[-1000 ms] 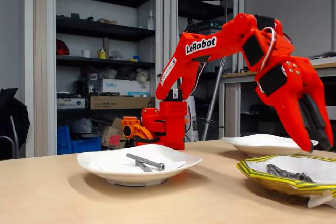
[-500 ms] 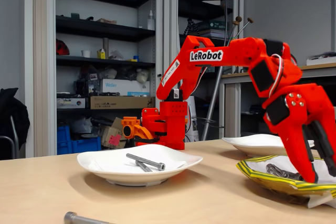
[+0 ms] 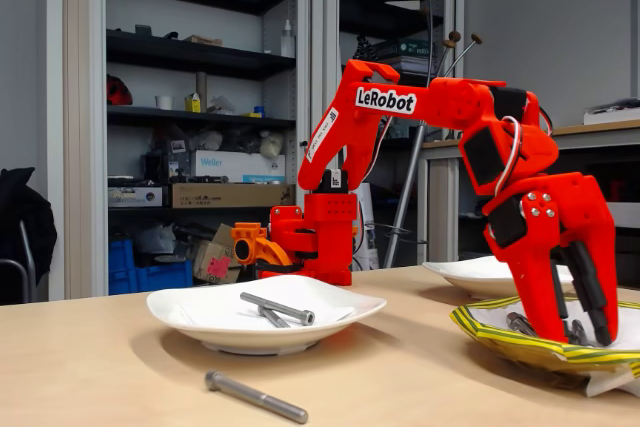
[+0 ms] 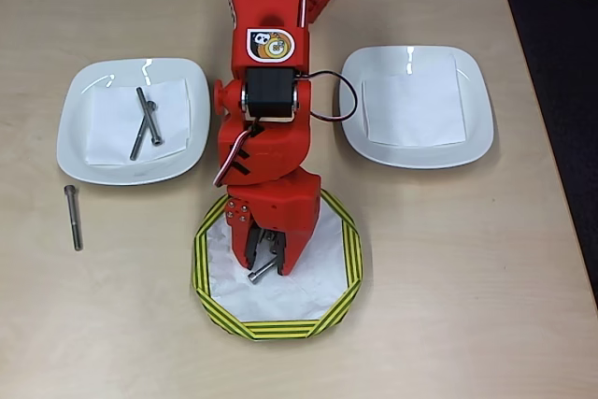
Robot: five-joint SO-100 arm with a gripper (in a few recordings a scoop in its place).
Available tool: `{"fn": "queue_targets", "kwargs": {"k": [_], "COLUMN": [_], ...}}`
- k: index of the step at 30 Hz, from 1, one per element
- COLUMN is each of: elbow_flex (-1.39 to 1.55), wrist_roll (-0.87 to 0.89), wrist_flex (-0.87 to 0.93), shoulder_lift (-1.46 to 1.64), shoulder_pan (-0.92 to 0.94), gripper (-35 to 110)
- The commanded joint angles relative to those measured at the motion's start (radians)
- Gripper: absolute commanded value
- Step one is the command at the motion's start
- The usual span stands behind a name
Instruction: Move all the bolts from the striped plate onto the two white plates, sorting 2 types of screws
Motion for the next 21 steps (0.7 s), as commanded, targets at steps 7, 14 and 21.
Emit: {"fn": "queue_targets", "kwargs": {"k": [7, 14, 21], "elbow_flex": [-0.075, -0.305, -0.604], "wrist_roll": [0.028, -0.008, -0.091], "wrist_flex": [0.006, 0.112, 0.365], "shoulder_lift": [-0.012, -0.167, -0.273], "shoulder_pan": [-0.026, -0.026, 0.0], "gripper": [9, 6, 2]}}
